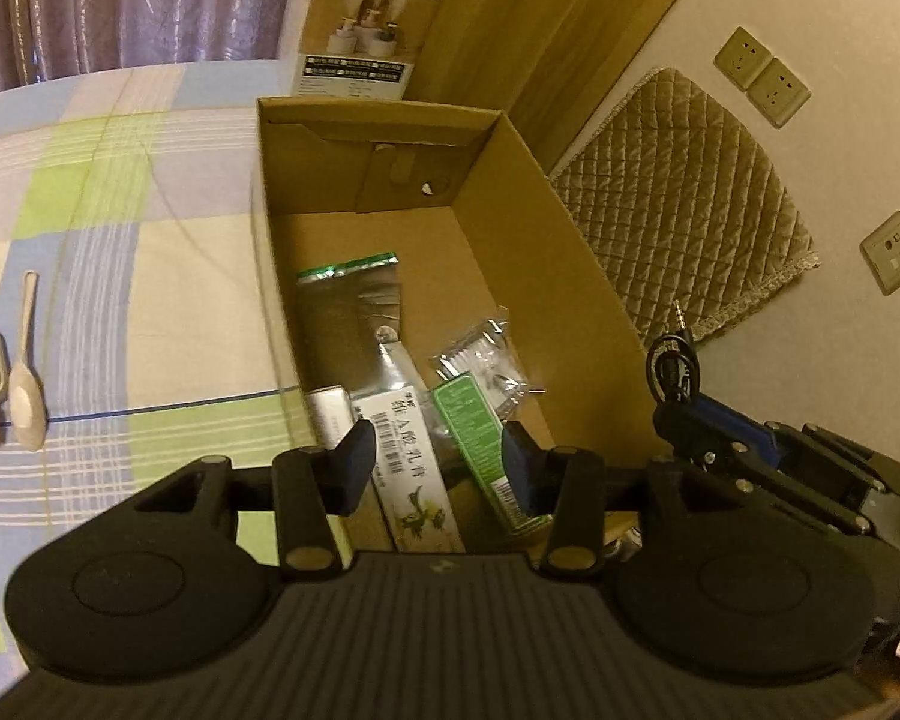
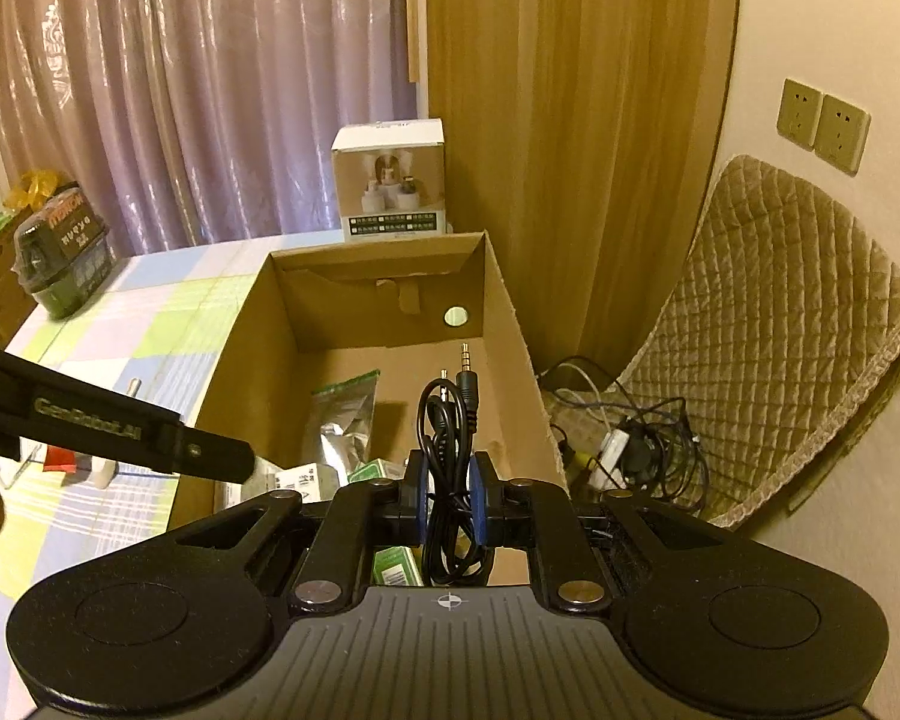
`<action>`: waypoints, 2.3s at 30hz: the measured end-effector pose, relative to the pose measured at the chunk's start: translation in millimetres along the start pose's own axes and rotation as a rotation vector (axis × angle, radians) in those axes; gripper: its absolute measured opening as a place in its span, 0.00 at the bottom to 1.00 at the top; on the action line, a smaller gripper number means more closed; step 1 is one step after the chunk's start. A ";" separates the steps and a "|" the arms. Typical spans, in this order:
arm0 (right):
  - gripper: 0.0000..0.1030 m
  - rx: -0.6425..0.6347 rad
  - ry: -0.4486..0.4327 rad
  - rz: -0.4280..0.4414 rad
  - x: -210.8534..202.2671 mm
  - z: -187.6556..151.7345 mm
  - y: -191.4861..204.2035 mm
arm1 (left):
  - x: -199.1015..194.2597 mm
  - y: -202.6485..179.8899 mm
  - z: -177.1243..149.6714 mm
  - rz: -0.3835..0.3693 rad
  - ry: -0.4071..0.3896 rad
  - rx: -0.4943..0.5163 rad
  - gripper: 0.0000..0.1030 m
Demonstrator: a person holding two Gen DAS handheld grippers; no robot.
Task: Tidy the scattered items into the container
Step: 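Release the ointment box with the left tool while the right tool drops the cable in, then withdraw both tools from the box toward the remaining items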
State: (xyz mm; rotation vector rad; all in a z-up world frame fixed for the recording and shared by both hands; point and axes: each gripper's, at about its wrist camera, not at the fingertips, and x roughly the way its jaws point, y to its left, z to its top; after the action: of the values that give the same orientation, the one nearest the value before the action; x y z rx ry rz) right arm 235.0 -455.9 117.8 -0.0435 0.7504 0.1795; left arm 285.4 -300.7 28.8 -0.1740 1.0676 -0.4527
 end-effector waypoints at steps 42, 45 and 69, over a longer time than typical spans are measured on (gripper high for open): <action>0.17 0.044 -0.029 0.075 -9.0 -0.1 50.1 | -53.0 69.2 -50.5 0.110 0.005 0.064 0.54; 0.17 0.026 -0.031 0.094 -14.7 -1.5 65.4 | -65.8 79.9 -66.0 0.148 -0.008 0.109 0.63; 0.87 -0.103 -0.002 0.226 -36.5 -26.4 203.9 | -164.8 210.9 -174.8 0.335 -0.016 -0.052 0.83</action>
State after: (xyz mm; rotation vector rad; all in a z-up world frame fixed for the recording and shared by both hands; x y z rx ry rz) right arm 154.8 -263.4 128.4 -0.0559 0.7432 0.4336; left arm 124.0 -26.0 3.4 -0.0428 1.0688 -0.1215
